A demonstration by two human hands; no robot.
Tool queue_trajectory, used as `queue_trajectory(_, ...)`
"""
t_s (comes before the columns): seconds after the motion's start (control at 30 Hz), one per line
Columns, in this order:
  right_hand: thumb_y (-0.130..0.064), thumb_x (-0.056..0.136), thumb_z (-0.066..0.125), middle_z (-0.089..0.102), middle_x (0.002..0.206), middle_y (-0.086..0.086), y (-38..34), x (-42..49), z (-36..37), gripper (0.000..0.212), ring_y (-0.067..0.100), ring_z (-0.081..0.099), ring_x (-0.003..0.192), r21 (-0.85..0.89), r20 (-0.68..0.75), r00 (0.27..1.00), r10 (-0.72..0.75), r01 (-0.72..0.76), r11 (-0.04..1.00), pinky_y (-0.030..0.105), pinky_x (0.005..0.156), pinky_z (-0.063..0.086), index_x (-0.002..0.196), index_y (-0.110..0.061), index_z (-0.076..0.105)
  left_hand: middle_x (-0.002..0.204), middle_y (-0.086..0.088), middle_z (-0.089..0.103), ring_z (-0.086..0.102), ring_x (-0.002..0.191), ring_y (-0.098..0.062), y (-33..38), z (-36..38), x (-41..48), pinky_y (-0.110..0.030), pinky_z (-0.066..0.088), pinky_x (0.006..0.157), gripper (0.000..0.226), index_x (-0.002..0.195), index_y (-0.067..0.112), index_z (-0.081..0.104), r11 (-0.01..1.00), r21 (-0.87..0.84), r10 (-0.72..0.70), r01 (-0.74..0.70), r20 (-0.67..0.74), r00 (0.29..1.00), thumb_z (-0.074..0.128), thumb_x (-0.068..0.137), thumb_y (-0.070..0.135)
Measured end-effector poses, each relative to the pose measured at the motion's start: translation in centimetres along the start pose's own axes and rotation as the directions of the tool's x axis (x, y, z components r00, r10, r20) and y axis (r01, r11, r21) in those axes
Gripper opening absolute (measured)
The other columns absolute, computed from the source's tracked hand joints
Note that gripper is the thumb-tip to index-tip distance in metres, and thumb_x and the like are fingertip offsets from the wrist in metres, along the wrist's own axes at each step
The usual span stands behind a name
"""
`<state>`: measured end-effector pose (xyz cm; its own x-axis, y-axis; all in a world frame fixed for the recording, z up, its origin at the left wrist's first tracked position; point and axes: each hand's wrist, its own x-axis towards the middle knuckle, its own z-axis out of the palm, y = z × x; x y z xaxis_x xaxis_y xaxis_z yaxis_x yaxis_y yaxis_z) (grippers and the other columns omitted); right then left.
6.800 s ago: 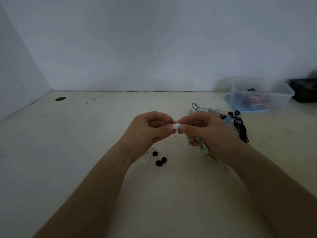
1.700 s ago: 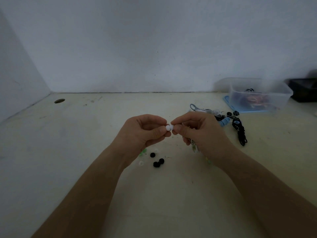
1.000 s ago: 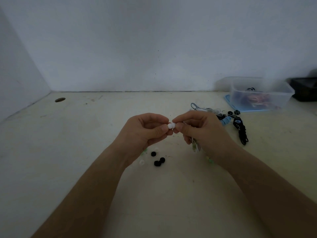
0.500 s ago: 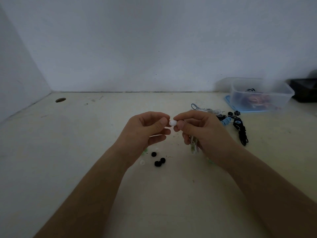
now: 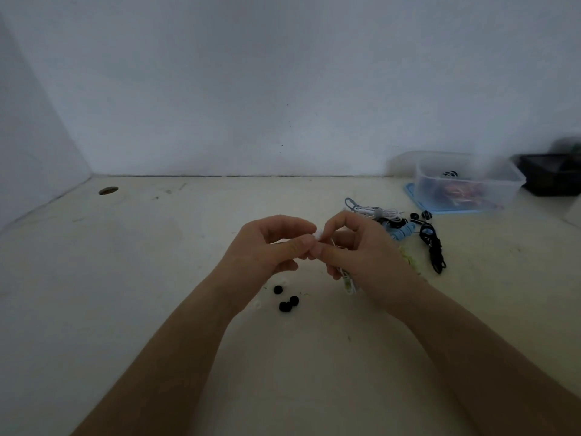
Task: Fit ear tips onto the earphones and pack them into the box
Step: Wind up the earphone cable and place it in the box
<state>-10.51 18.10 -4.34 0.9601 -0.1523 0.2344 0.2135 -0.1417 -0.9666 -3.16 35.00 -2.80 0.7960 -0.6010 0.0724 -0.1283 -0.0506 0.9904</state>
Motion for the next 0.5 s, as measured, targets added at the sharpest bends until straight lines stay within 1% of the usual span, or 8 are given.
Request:
queue_trajectory(0.1,-0.015,0.087,0.075,0.074,0.078,0.008,0.01,0.05,-0.10,0.025,0.015,0.059,0.056,-0.044,-0.009,1.000,0.027,-0.027,0.999,0.031,0.057,0.050,0.098,-0.009,0.053,0.091,-0.004,0.075,0.070,0.079,-0.014,-0.07,0.19,0.05,-0.022,0.054,0.069,0.016,0.102,0.017,0.073,1.000,0.014,0.017,-0.017,-0.009,1.000,0.072,0.086,0.019)
queue_trajectory(0.17,-0.015,0.086,0.075,0.075,0.084,0.009,0.03,0.07,-0.08,0.027,0.015,0.060,0.057,-0.071,-0.015,1.000,0.027,-0.028,0.997,0.031,0.058,0.051,0.102,-0.009,0.055,0.093,-0.003,0.075,0.071,0.080,-0.015,-0.08,0.25,0.01,-0.022,0.055,0.069,0.017,0.104,0.017,0.072,0.999,0.017,0.027,-0.027,-0.010,1.000,0.072,0.087,0.017)
queue_trajectory(0.23,-0.013,0.087,0.074,0.075,0.083,0.008,0.04,0.05,-0.06,0.022,0.016,0.061,0.058,-0.089,-0.023,1.000,0.016,-0.018,0.996,0.033,0.058,0.052,0.103,-0.007,0.060,0.093,-0.003,0.075,0.073,0.082,-0.016,-0.14,0.22,0.00,-0.023,0.056,0.069,0.018,0.105,0.015,0.073,0.996,0.066,0.060,-0.059,-0.017,0.998,0.072,0.087,0.014)
queue_trajectory(0.3,-0.015,0.089,0.073,0.074,0.080,0.008,0.04,-0.03,-0.06,0.017,0.016,0.062,0.058,-0.108,-0.041,0.999,0.003,-0.007,0.994,0.032,0.057,0.052,0.101,-0.007,0.064,0.092,-0.003,0.075,0.073,0.082,-0.017,-0.15,0.24,0.06,-0.023,0.058,0.069,0.018,0.104,0.013,0.073,0.987,0.130,0.100,-0.095,-0.028,0.995,0.073,0.087,0.013)
queue_trajectory(0.4,-0.020,0.087,0.076,0.073,0.078,0.004,0.02,-0.16,-0.20,0.014,0.014,0.064,0.059,-0.124,-0.087,0.996,-0.013,0.002,0.992,0.028,0.057,0.055,0.096,-0.012,0.069,0.086,0.000,0.075,0.073,0.077,-0.016,-0.19,0.56,0.21,-0.024,0.058,0.065,0.018,0.101,0.014,0.074,0.960,0.236,0.168,-0.151,-0.051,0.985,0.077,0.083,0.015)
queue_trajectory(0.5,-0.021,0.087,0.076,0.073,0.078,0.002,0.01,-0.21,-0.27,0.011,0.014,0.065,0.060,-0.081,-0.124,0.992,-0.003,-0.008,0.997,0.028,0.059,0.055,0.096,-0.016,0.073,0.081,0.002,0.074,0.072,0.070,-0.014,-0.45,0.88,0.44,-0.024,0.059,0.063,0.023,0.100,0.017,0.074,0.933,0.308,0.224,-0.187,-0.089,0.971,0.081,0.078,0.016)
